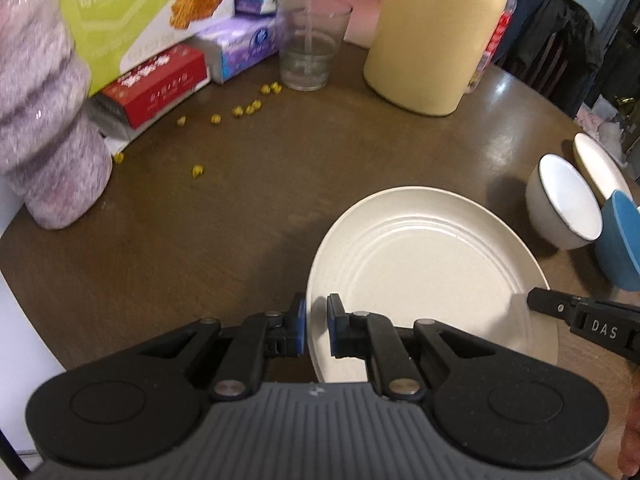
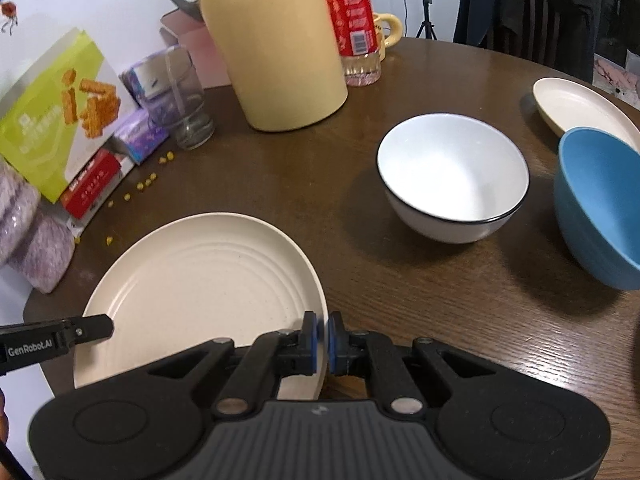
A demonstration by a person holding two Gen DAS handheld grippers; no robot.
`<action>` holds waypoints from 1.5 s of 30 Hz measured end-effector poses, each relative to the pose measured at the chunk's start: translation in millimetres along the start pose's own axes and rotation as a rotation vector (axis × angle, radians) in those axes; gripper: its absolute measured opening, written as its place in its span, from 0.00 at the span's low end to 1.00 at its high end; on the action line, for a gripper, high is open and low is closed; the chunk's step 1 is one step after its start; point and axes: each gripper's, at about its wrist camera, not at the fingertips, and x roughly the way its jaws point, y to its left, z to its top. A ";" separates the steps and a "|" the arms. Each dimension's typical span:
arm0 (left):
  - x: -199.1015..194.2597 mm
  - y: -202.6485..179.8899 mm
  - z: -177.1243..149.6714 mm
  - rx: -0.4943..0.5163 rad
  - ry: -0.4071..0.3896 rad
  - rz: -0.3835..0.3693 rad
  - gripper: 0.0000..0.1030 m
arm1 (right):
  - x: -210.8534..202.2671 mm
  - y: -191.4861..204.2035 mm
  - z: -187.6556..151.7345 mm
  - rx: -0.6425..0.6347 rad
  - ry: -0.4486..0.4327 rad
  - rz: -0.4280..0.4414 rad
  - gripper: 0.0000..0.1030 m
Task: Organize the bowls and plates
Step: 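Lower the held cream plate onto the table near the snack boxes, then open the left gripper while the right gripper also opens, releasing the plate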
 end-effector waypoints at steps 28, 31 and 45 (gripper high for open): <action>22.2 15.6 -12.7 -0.052 0.065 0.023 0.12 | 26.8 9.4 -4.4 -0.065 0.057 0.038 0.08; 22.9 15.1 -13.8 -0.052 0.067 0.015 0.12 | 30.2 7.8 -5.2 -0.050 0.085 0.046 0.13; 0.5 14.0 -6.3 -0.039 -0.022 0.023 0.78 | 7.2 5.7 -1.7 -0.032 0.029 0.071 0.72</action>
